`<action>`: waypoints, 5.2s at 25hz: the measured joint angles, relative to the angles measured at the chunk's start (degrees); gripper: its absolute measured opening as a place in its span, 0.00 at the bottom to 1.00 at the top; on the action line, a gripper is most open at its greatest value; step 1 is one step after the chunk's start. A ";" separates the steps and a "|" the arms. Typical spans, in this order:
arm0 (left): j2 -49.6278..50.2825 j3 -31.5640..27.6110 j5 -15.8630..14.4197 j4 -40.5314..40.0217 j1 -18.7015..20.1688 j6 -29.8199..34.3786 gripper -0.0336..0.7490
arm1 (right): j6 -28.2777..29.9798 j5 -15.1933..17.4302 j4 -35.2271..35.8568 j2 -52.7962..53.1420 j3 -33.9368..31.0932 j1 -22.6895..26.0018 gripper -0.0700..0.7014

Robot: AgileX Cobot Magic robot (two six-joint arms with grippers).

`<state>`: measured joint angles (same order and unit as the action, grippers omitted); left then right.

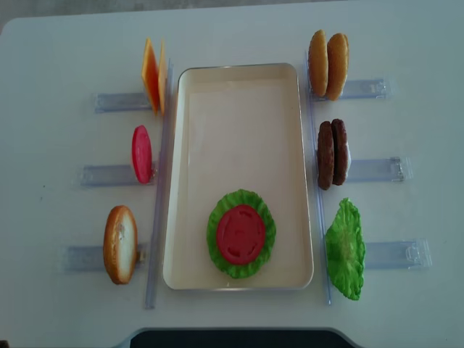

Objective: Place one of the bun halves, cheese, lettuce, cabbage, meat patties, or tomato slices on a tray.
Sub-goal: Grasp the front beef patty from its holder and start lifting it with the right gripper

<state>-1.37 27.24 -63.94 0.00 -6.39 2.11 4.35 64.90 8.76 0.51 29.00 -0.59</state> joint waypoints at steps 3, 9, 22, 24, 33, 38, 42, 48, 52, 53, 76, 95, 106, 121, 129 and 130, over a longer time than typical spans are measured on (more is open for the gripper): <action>0.00 0.00 0.00 0.00 0.00 0.00 0.03 | 0.00 0.00 0.00 0.00 0.00 0.00 0.79; 0.00 0.00 0.00 0.00 0.00 0.00 0.03 | 0.00 0.00 0.00 0.00 0.00 0.00 0.79; 0.00 0.00 0.00 0.00 0.00 0.00 0.03 | 0.00 0.00 0.00 0.00 0.00 0.00 0.79; 0.00 -0.05 0.00 0.00 0.00 0.00 0.03 | 0.00 0.00 0.00 0.00 0.00 0.00 0.79; 0.00 -0.10 0.00 0.00 0.00 0.00 0.03 | 0.00 0.00 0.80 0.00 0.00 0.00 0.79; 0.00 -0.10 0.00 0.00 0.00 0.00 0.03 | -0.05 -0.16 1.18 0.00 0.00 0.00 0.79; 0.00 -0.10 0.00 0.00 0.00 0.00 0.03 | -0.37 -0.23 1.18 0.00 0.00 0.00 0.79; 0.00 -0.10 0.00 0.00 0.00 0.00 0.03 | -0.49 0.07 1.22 -7.40 1.93 0.00 0.79; 0.00 -0.10 0.00 0.00 0.00 0.00 0.03 | -0.67 1.17 1.22 -16.25 8.08 0.00 0.79; 0.00 -0.10 0.00 0.00 0.00 0.00 0.03 | -0.67 1.64 1.17 -18.92 10.08 0.00 0.79; 0.00 -0.10 0.06 0.00 0.00 0.00 0.03 | -5.66 4.96 -7.25 -51.40 26.33 0.00 0.79; 0.00 -0.10 0.06 0.00 0.00 0.00 0.03 | -20.96 5.14 -10.04 -61.74 29.14 -21.48 0.79; 0.00 -0.10 0.06 0.00 0.00 0.00 0.03 | -29.86 3.72 -13.73 -75.17 34.52 -39.30 0.79; 0.00 -0.10 0.06 0.00 0.00 0.00 0.03 | -30.12 3.01 -13.49 -85.05 43.92 -39.35 0.77; 0.00 -0.10 0.06 0.00 0.00 0.00 0.03 | -32.64 3.48 -10.23 -86.39 45.15 -35.75 0.80; 0.00 -0.10 0.06 0.00 0.00 0.00 0.03 | -33.08 3.70 -9.76 -86.39 45.15 -35.14 0.80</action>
<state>-1.37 27.13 -63.87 0.00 -6.39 2.11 -28.72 68.59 -1.01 -85.88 74.15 -35.73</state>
